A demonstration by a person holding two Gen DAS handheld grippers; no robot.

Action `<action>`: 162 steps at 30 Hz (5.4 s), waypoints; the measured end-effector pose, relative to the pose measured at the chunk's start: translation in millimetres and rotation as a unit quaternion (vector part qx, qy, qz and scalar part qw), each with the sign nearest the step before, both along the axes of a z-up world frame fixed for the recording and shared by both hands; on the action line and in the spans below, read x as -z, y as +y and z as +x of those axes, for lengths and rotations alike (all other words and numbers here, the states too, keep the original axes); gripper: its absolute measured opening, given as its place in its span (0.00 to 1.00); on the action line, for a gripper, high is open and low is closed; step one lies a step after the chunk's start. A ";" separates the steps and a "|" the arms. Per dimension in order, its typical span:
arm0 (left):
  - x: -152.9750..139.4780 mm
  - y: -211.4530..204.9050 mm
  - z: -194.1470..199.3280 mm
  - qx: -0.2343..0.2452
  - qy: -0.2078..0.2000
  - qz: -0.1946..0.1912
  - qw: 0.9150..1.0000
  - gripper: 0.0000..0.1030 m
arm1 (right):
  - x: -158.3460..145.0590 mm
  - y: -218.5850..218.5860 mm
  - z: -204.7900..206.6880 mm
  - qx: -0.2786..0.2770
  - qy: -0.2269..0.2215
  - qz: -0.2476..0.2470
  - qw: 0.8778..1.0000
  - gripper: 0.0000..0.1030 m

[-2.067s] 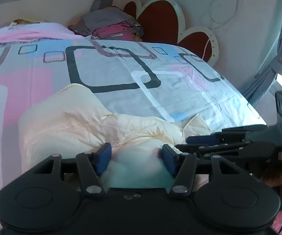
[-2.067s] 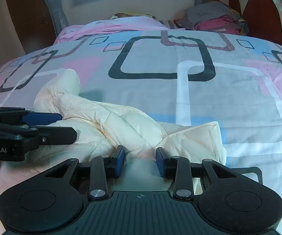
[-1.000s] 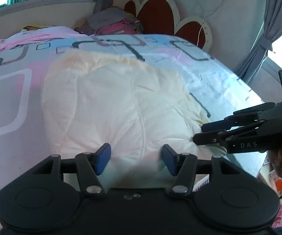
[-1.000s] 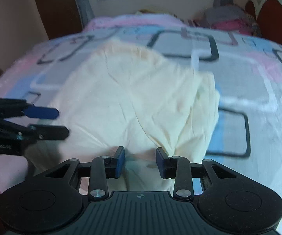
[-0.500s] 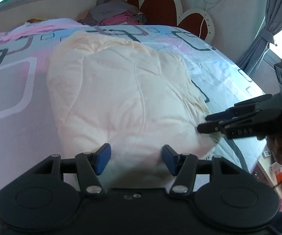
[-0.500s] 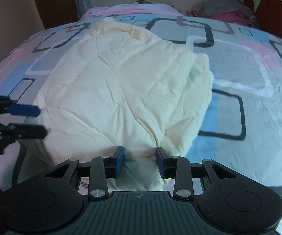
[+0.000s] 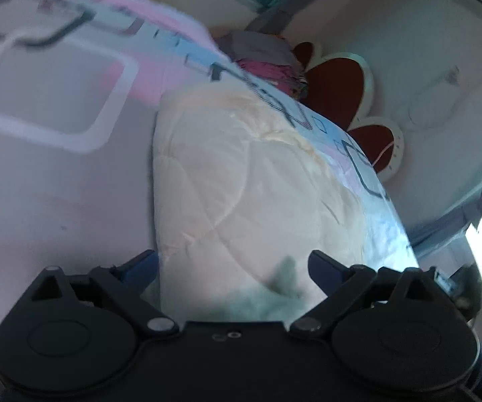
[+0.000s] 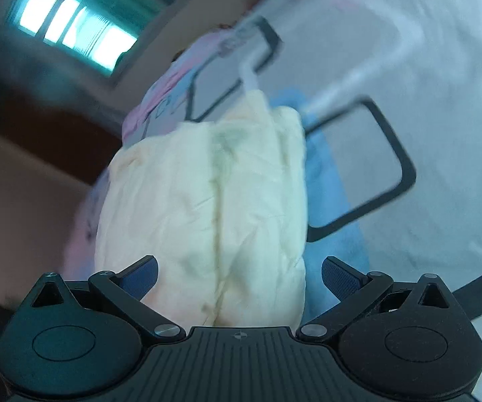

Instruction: Fold large clothes

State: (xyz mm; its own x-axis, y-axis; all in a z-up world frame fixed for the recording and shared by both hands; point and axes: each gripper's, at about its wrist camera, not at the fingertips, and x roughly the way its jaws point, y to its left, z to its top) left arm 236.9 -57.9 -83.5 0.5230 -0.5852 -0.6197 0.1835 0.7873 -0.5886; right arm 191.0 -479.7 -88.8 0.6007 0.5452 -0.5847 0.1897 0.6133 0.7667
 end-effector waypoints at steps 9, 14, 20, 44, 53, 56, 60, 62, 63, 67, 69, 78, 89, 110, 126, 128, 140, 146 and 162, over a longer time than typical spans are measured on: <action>23.4 -4.5 14.3 0.009 0.041 -0.019 0.999 0.90 | 27.9 -1.5 24.0 -0.062 0.018 0.054 0.996 1.00; 32.6 -0.7 21.7 0.004 0.055 -0.036 0.998 0.90 | 28.7 7.7 47.6 -0.106 0.035 0.055 0.992 1.00; 41.4 0.4 30.2 -0.004 0.069 -0.065 0.995 0.90 | 31.6 23.2 61.5 -0.130 0.029 0.048 0.990 1.00; 3.4 22.0 48.4 0.096 -0.027 -0.099 0.990 0.64 | -33.0 95.1 61.4 -0.172 -0.095 -0.025 0.980 0.53; -37.7 142.3 68.0 0.082 -0.086 -0.114 0.986 0.64 | -83.2 231.3 97.2 -0.188 -0.152 -0.052 0.969 0.53; -43.3 185.4 66.1 0.070 -0.093 -0.105 0.988 0.64 | -81.3 279.2 108.0 -0.202 -0.156 -0.054 0.965 0.53; -41.1 233.8 55.9 0.051 -0.088 -0.099 0.990 0.64 | -73.7 331.6 113.3 -0.218 -0.153 -0.057 0.962 0.53; -35.0 250.4 50.6 0.042 -0.081 -0.100 0.991 0.64 | -65.1 355.0 116.1 -0.224 -0.145 -0.055 0.962 0.53; -29.8 258.3 46.3 0.038 -0.076 -0.099 0.991 0.64 | -59.1 364.9 116.3 -0.226 -0.138 -0.054 0.963 0.53; -6.0 276.7 39.6 0.033 -0.049 -0.089 0.994 0.64 | -21.5 393.8 113.9 -0.232 -0.095 -0.049 0.967 0.53; 16.5 282.7 36.5 0.028 -0.019 -0.084 0.996 0.64 | 1.4 401.8 112.7 -0.229 -0.067 -0.049 0.970 0.53; 45.2 291.7 21.9 -0.003 0.008 -0.097 0.995 0.85 | 23.8 398.9 98.4 -0.173 -0.027 -0.026 0.984 0.67; -2.6 352.3 47.6 -0.076 -0.065 -0.062 0.993 0.58 | -79.4 385.5 102.5 -0.086 -0.124 -0.145 0.978 0.36; 2.4 177.0 135.0 0.093 -0.096 0.136 0.982 0.47 | 13.2 450.4 184.1 -0.096 -0.072 -0.233 0.965 0.29; -21.1 195.1 53.0 0.108 -0.136 0.149 0.973 0.47 | -26.0 444.2 127.8 -0.130 -0.090 -0.286 0.945 0.29; -18.2 194.6 52.6 0.102 -0.137 0.148 0.974 0.48 | -17.5 437.6 129.7 -0.117 -0.076 -0.280 0.950 0.29; -34.4 221.8 -38.0 0.089 -0.138 0.148 0.975 0.47 | -57.0 446.7 22.9 -0.201 -0.144 -0.209 0.946 0.30; -21.7 222.4 -68.8 0.056 -0.125 0.180 0.974 0.47 | -24.6 453.7 0.3 -0.210 -0.114 -0.272 0.932 0.29; -36.7 212.5 -168.9 -0.051 -0.130 0.251 0.958 0.60 | -55.8 413.7 -85.0 -0.174 -0.167 -0.249 0.938 0.30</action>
